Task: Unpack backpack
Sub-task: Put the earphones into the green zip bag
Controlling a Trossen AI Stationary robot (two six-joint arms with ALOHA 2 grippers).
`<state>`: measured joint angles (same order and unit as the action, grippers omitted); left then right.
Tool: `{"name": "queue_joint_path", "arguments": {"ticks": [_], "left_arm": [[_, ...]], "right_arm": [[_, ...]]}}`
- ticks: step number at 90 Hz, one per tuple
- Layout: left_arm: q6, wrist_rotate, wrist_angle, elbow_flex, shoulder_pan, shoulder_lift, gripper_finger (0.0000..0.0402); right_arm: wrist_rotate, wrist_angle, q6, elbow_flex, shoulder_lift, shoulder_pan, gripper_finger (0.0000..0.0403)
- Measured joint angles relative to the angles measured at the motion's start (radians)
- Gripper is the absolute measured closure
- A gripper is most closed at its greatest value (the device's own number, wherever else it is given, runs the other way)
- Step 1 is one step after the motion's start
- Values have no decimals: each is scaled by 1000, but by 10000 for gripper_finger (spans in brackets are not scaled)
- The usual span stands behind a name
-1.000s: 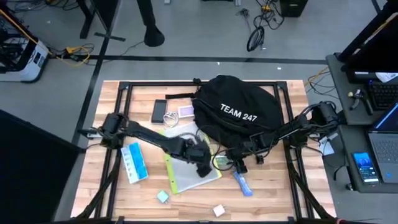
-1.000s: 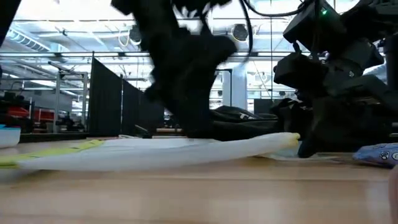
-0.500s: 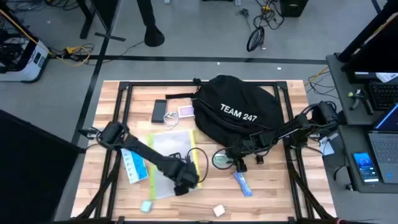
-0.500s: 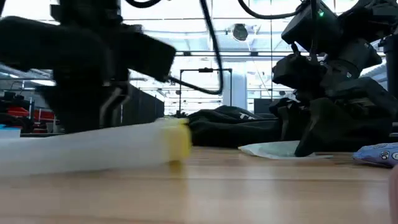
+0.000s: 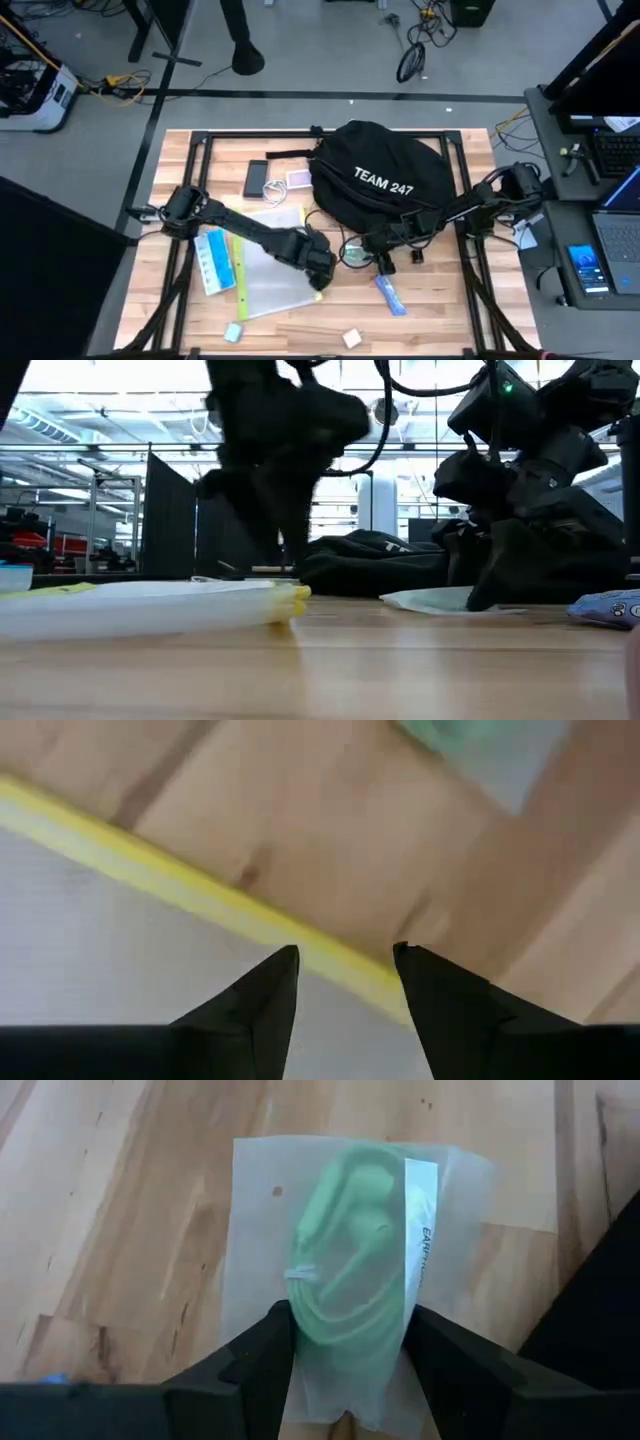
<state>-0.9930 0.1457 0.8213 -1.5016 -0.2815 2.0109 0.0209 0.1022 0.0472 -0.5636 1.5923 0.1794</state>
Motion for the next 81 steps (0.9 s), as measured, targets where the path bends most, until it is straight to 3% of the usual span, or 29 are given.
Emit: {"name": "queue_joint_path", "arguments": {"ticks": [10,39,81], "left_arm": [[-97,-19,2,4,38,0,238],[-136,-95,25,63,120,0,234],[-180,-127,-111,135,138,-2,148]], "right_arm": [[0,1,4,0,3,-6,222],[0,-4,4,0,3,-10,222],[0,-8,-5,0,4,-28,222]]}}
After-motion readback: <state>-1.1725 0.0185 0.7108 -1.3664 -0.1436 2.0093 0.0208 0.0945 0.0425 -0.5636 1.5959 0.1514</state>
